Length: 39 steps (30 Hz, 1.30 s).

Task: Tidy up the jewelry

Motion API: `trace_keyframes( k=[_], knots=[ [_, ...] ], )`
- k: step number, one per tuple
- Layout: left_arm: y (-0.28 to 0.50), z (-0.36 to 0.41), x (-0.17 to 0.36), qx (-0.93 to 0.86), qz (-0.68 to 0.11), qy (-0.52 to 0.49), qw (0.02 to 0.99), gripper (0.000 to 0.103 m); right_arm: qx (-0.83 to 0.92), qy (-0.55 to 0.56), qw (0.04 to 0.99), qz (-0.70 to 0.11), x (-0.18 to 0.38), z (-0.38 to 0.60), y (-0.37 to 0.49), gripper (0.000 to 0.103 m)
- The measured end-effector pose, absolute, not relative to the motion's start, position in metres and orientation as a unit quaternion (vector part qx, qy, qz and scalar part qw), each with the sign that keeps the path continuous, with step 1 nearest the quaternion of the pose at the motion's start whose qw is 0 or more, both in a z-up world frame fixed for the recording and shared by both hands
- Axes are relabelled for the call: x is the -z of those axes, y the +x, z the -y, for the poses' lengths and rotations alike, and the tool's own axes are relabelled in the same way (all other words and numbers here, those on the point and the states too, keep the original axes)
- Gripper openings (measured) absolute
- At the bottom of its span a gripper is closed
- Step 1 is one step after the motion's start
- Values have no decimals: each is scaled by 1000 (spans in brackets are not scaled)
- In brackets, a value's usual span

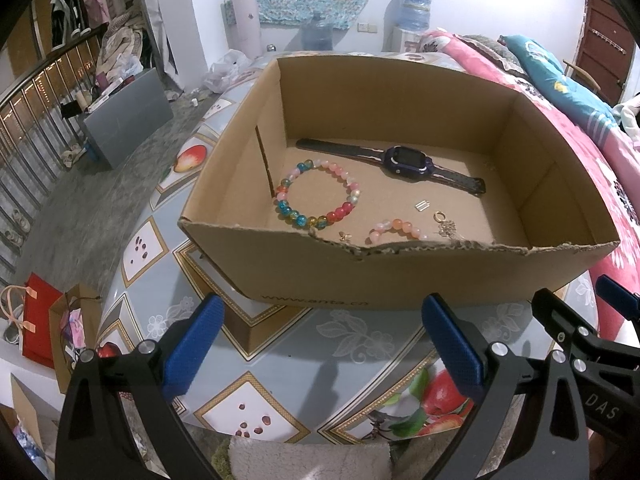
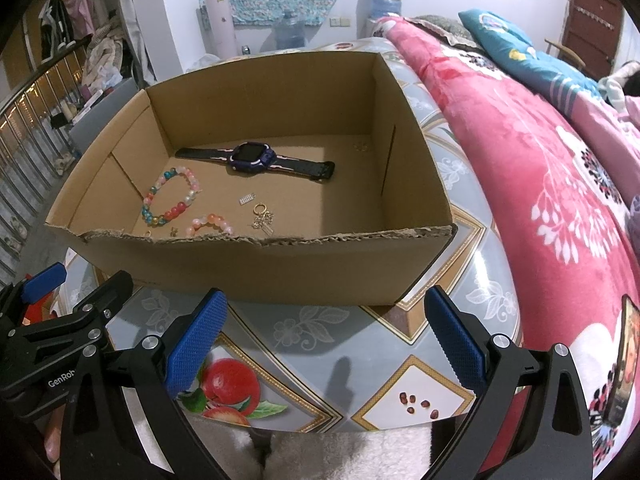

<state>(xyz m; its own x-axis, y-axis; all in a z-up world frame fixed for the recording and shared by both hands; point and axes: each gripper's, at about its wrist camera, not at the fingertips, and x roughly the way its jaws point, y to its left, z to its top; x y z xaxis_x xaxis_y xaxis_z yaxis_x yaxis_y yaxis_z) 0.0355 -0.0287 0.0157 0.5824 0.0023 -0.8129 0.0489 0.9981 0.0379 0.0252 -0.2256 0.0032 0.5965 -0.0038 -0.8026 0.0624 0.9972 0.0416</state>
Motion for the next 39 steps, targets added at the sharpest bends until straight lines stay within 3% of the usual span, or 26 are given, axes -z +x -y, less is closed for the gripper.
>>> trace_keyframes(
  k=[39],
  knots=[
    [35,23,-9,10,-472,23,881,97,20,31,887,-460,3,222,29,95]
  ],
)
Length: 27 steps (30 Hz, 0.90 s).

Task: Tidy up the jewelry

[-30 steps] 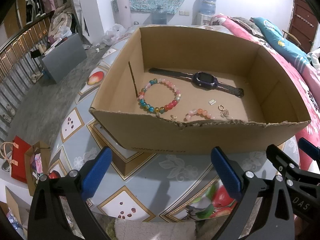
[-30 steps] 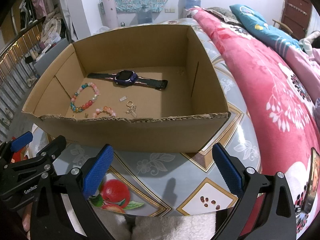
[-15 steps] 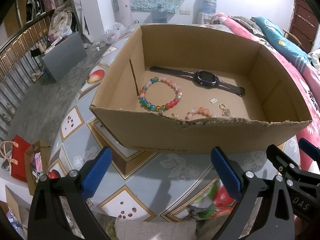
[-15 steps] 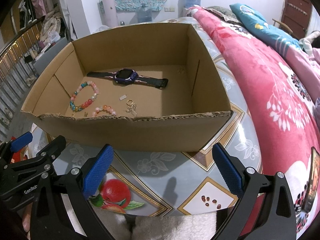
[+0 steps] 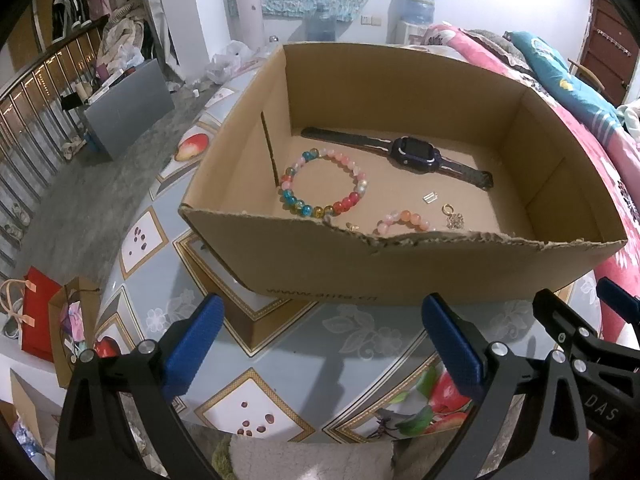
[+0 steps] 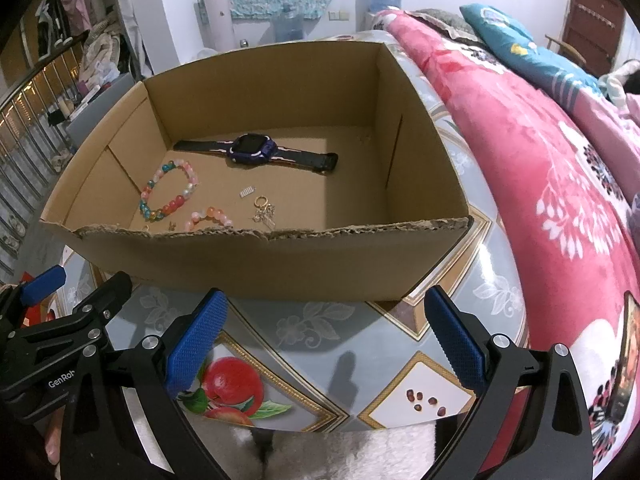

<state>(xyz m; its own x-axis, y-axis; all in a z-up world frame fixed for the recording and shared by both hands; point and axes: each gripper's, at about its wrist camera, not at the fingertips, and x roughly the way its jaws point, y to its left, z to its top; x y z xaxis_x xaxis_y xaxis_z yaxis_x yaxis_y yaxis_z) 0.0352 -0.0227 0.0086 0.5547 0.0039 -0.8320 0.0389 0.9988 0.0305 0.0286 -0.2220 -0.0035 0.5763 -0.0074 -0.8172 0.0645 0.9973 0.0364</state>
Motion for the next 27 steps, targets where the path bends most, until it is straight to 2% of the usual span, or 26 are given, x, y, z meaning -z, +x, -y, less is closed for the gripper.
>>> trace_keyframes(
  k=[27],
  knots=[
    [41,25,-4,6,-484,27,874,97,20,37,880,-472,9,224,36,95]
  ],
)
